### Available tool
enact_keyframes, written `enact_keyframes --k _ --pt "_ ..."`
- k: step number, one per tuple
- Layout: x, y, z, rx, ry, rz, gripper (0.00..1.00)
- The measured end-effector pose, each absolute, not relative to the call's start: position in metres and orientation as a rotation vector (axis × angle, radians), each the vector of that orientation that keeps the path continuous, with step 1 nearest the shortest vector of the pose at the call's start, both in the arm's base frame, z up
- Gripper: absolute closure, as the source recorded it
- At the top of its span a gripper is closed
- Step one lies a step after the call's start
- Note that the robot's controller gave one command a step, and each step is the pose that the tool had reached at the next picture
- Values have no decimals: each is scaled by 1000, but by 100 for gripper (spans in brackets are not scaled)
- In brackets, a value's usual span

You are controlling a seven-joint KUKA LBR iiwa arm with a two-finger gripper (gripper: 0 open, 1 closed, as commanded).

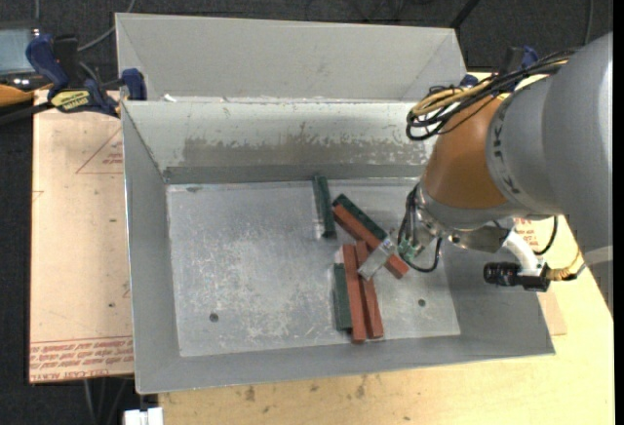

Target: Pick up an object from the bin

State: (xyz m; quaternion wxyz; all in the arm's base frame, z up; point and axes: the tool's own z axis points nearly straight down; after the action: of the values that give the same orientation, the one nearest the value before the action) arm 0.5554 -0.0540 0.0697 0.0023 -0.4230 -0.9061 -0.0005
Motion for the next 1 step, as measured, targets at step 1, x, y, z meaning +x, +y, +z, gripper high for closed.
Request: enact_keyframes --k 1 --pt "556 -54 70 -1323 -2848 0 0"
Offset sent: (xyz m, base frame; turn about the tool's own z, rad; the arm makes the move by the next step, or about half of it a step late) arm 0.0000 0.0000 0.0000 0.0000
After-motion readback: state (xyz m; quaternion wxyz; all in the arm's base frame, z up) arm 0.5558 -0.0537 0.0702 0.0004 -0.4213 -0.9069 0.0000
